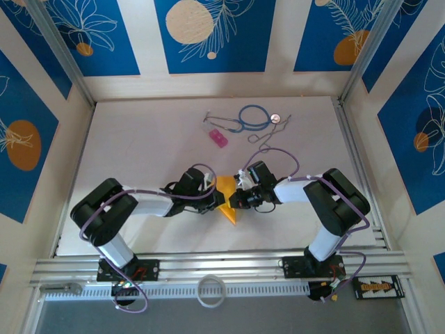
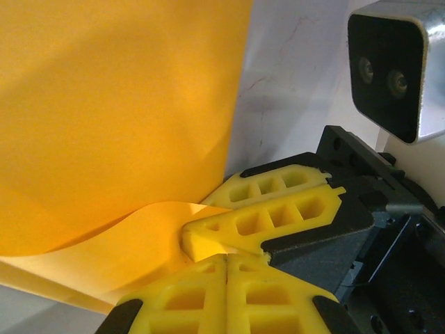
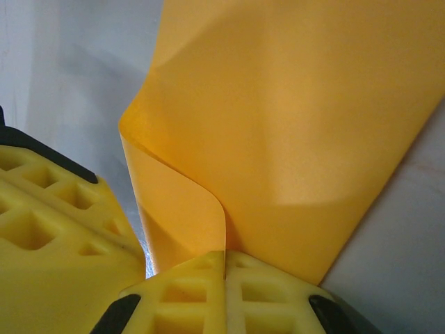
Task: Fold a paper plane with a square sheet of paper (pick it up from the middle)
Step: Third fold the triangle at the center of the table.
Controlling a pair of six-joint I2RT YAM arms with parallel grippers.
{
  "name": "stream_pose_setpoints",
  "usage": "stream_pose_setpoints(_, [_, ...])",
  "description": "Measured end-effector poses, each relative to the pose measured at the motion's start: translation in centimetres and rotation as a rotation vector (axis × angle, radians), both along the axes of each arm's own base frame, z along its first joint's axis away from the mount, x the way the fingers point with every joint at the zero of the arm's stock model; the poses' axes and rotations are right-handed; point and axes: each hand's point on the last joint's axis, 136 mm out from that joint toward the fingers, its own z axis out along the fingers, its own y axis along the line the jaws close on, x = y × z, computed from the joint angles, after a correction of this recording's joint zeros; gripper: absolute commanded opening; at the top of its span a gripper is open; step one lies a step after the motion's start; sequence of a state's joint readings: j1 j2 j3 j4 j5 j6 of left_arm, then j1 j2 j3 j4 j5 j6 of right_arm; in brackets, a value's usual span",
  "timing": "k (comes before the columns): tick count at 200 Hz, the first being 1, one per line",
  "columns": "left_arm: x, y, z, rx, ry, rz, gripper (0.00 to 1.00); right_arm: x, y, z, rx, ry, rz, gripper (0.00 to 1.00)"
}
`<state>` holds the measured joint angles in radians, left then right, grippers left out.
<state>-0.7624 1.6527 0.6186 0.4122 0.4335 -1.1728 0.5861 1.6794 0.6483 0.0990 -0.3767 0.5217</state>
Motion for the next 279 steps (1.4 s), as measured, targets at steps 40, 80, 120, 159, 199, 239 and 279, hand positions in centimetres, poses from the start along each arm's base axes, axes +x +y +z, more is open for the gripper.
stream_pose_setpoints(40, [-0.2, 0.4, -0.5, 0.016, 0.005, 0.008, 0.0, 0.0, 0.0, 0.0, -0.002, -0.001, 0.0, 0.0])
stream_pose_setpoints(80, [-0.1, 0.4, -0.6, 0.021, 0.004, 0.012, 0.0, 0.0, 0.0, 0.0, -0.003, -0.001, -0.001, 0.0])
stream_pose_setpoints(120, [-0.2, 0.6, -0.8, 0.028, 0.006, 0.015, 0.0, 0.0, 0.0, 0.0, -0.003, -0.001, -0.001, 0.0])
stream_pose_setpoints(159, [-0.2, 0.7, -1.0, 0.038, 0.006, 0.019, 0.0, 0.0, 0.0, 0.0, -0.003, -0.001, 0.0, 0.0])
stream_pose_setpoints(199, [-0.2, 1.0, -2.0, 0.066, 0.009, 0.019, 0.0, 0.0, 0.0, 0.0, -0.003, -0.001, 0.0, 0.0])
stream_pose_setpoints(239, [-0.3, 1.2, -2.6, 0.084, 0.017, 0.02, 0.0, 0.0, 0.0, 0.0, -0.003, -0.001, 0.0, 0.0])
stream_pose_setpoints(279, [-0.3, 1.2, -2.7, 0.089, 0.012, 0.016, 0.0, 0.0, 0.0, 0.0, -0.003, -0.001, 0.0, 0.02])
